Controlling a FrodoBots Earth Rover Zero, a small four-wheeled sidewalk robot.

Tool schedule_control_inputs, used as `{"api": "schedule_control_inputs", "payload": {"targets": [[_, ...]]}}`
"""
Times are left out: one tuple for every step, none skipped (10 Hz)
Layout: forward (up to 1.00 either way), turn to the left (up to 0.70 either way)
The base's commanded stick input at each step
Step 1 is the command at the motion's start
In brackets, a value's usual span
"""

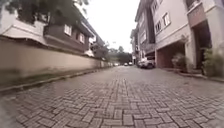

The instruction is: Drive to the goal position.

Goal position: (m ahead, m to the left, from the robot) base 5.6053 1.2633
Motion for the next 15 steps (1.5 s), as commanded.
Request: {"api": "schedule_control_inputs", "payload": {"targets": [[0.5, 0.0], [0.5, 0.0], [0.5, 0.0], [0.5, 0.0], [0.39, 0.0], [0.4, 0.0], [0.46, 0.0], [0.5, 0.0], [0.5, 0.0], [0.5, 0.0], [0.5, 0.0], [0.5, 0.0], [0.5, 0.0], [0.5, 0.0], [0.5, 0.0]]}}
